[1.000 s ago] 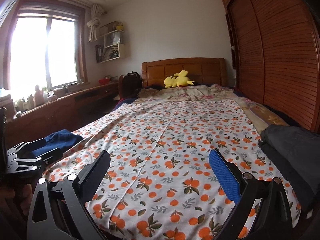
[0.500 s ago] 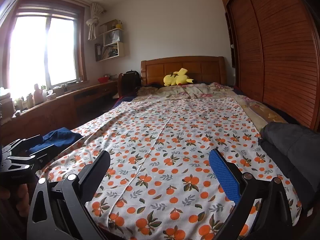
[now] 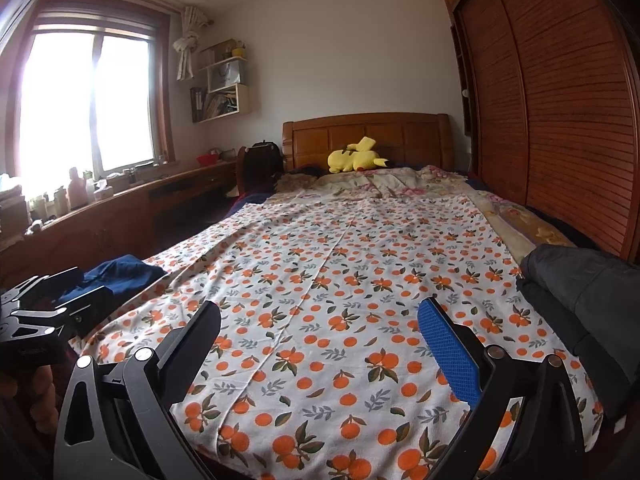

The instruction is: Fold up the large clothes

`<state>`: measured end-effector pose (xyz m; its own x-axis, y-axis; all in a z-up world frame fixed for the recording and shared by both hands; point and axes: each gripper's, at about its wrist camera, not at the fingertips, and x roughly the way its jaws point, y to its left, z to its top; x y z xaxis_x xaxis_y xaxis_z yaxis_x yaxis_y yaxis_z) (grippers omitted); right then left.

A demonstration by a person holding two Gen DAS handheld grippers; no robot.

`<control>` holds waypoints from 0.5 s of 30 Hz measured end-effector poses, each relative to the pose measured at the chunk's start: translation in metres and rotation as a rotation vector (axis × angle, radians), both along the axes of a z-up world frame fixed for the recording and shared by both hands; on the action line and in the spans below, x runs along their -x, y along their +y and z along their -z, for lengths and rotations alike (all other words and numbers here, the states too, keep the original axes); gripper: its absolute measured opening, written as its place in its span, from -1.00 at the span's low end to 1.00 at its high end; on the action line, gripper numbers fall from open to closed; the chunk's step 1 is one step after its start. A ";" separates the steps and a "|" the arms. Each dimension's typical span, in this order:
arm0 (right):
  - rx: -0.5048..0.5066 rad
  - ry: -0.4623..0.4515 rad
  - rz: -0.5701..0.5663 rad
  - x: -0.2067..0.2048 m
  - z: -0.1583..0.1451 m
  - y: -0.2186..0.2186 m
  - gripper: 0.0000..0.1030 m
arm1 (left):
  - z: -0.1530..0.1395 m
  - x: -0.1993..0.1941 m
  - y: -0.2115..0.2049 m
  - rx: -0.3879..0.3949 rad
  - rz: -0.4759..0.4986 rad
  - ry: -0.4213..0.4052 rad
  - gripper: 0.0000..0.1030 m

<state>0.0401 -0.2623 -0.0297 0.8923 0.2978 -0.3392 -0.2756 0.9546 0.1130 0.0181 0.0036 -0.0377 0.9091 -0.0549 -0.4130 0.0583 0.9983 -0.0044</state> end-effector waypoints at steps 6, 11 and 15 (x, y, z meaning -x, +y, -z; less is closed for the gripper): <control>-0.001 -0.003 -0.003 0.002 0.000 0.001 0.85 | -0.002 0.003 -0.001 -0.006 -0.001 -0.011 0.96; -0.002 -0.003 -0.005 0.002 -0.001 0.001 0.85 | -0.003 0.004 -0.001 -0.004 -0.001 -0.011 0.96; -0.001 -0.003 -0.005 0.002 -0.001 0.001 0.85 | -0.002 0.004 -0.002 -0.007 -0.001 -0.012 0.96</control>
